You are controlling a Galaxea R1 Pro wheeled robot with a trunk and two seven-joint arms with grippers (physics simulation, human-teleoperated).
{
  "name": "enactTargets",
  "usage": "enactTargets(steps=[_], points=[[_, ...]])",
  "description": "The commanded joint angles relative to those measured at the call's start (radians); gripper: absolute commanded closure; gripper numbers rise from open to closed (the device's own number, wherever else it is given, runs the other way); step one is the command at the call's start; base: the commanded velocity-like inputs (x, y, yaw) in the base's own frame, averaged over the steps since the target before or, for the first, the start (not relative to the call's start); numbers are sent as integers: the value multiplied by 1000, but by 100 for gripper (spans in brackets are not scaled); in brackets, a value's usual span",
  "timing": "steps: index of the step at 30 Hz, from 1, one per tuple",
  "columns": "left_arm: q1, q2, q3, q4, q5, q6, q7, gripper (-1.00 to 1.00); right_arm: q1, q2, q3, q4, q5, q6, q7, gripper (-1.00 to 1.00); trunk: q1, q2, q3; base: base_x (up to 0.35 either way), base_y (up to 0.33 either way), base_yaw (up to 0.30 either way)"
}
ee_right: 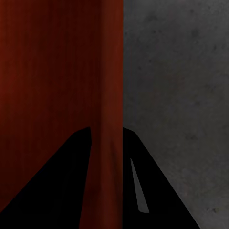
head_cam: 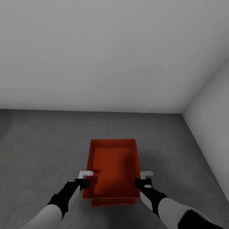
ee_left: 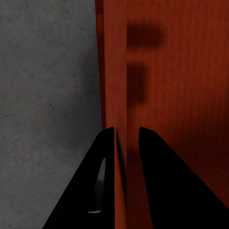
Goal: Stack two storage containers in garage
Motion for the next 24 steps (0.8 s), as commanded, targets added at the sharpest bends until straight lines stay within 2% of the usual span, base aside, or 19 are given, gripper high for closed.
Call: enactTargets(steps=[1,16,24], points=[[0,1,8,1,-6,6,4,100,-1,-11,-34,-1,9,-18,-65,100,0,-1,-1,0,0,0],[0,1,8,1,-6,6,4,100,-1,-11,-34,-1,9,-17,-65,100,0,-1,-1,0,0,0],[0,0,8,6,-6,7,4,100,-1,-11,-34,-1,9,-18,-65,100,31,-57,-26,0,0,0]])
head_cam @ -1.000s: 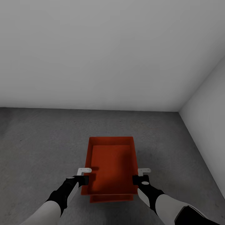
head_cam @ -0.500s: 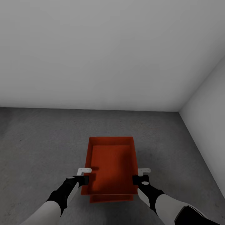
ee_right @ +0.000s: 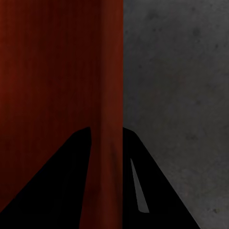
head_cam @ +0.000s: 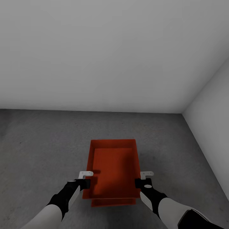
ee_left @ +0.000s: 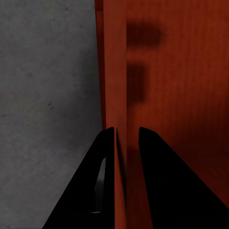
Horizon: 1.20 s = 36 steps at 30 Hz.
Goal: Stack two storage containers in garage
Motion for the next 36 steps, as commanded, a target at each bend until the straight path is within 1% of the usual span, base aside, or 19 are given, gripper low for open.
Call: enactTargets(steps=[1,5,11,19,36], points=[[0,1,6,1,-5,6,4,100,-1,-10,-34,-1,8,-25,-67,100,4,-8,-4,0,0,0],[0,1,6,1,-5,6,4,100,-1,-10,-34,-1,8,-26,-67,100,19,-36,-16,0,0,0],[0,1,6,0,-5,6,4,100,-1,-10,-34,-1,8,-26,-67,100,19,-36,-16,0,0,0],[0,1,6,1,-5,6,4,100,-1,-10,-34,-1,8,-26,-67,100,50,-92,-41,0,0,0],[0,2,6,-2,-3,6,4,100,-1,-10,-34,-1,9,-26,-67,100,50,-92,-41,0,0,0]])
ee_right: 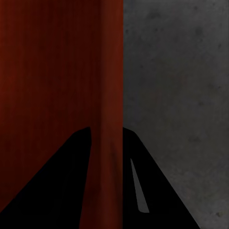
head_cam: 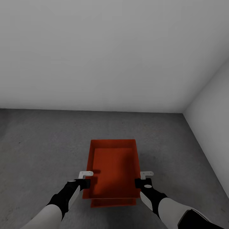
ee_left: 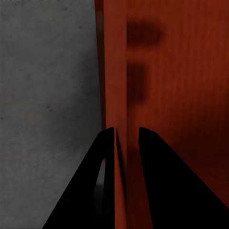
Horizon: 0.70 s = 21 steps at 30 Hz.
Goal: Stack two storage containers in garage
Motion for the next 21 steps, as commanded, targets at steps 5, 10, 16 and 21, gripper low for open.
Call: enactTargets(steps=[5,10,16,21], points=[[0,2,7,1,-4,6,4,100,-1,-9,-33,-1,8,-23,-66,100,0,0,-1,0,0,0],[0,1,7,1,-5,6,4,100,-1,-9,-33,-1,8,-23,-66,100,12,-21,-10,0,0,0],[0,2,7,1,-4,6,4,100,-1,-9,-33,-1,8,-23,-66,100,23,-42,-19,0,0,0],[0,2,8,-2,-3,6,3,100,-1,-10,-33,-1,8,-23,-66,100,23,-42,-19,0,0,0]])
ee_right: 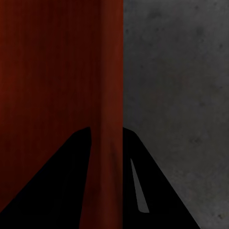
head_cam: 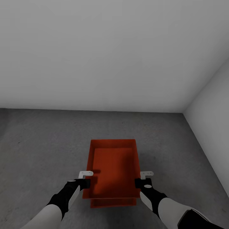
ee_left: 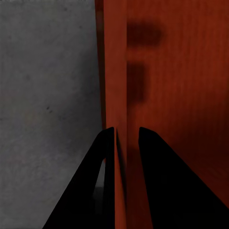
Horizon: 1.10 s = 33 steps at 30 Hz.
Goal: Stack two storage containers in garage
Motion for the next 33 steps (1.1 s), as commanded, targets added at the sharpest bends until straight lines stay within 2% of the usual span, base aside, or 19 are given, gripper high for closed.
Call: enactTargets(steps=[1,33], points=[[0,1,8,0,-2,6,4,100,-1,-11,-32,-1,9,-20,-65,100,0,0,-1,0,0,0],[0,1,10,2,1,5,5,100,-1,-10,-32,-1,9,-20,-65,100,0,0,-1,0,0,0]])
